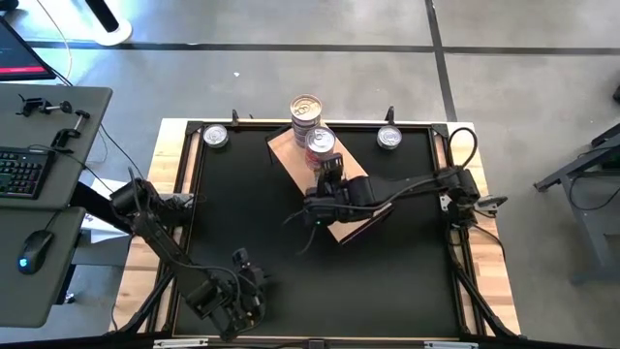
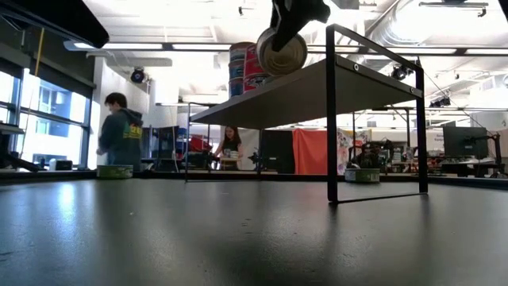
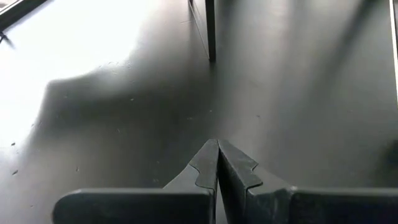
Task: Stack canned seafood by type on shelf
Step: Stack the green tuna can on top of the green tuna can on the shelf
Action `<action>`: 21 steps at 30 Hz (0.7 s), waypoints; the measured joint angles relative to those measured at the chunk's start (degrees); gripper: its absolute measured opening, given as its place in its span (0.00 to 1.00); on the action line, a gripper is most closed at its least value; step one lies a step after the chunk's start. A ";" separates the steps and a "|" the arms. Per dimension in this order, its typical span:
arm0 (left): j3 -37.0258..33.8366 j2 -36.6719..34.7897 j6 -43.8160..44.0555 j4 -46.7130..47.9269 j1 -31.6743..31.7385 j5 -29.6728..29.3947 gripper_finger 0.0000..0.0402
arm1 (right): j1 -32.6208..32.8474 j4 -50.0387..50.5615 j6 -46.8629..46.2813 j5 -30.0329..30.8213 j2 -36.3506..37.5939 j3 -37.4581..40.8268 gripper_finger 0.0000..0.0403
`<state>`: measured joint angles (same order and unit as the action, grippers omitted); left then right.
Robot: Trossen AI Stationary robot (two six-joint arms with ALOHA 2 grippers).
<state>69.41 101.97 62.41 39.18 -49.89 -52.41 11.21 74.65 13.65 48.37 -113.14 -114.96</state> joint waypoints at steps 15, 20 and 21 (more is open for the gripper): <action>0.00 0.00 -0.07 -0.02 -0.10 -0.04 0.00 | -3.29 0.06 -0.16 -3.96 -0.28 -0.04 0.31; 0.00 0.00 -0.04 -0.02 -0.20 0.27 0.00 | -3.11 0.07 -1.77 -3.33 -0.33 -0.04 0.31; 0.00 0.00 -0.04 -0.04 -0.19 0.27 0.00 | -3.09 0.07 -1.57 -3.18 -0.33 -0.04 0.31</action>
<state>69.41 101.97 62.37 39.14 -50.09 -52.14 8.12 74.72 12.08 45.19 -113.47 -115.00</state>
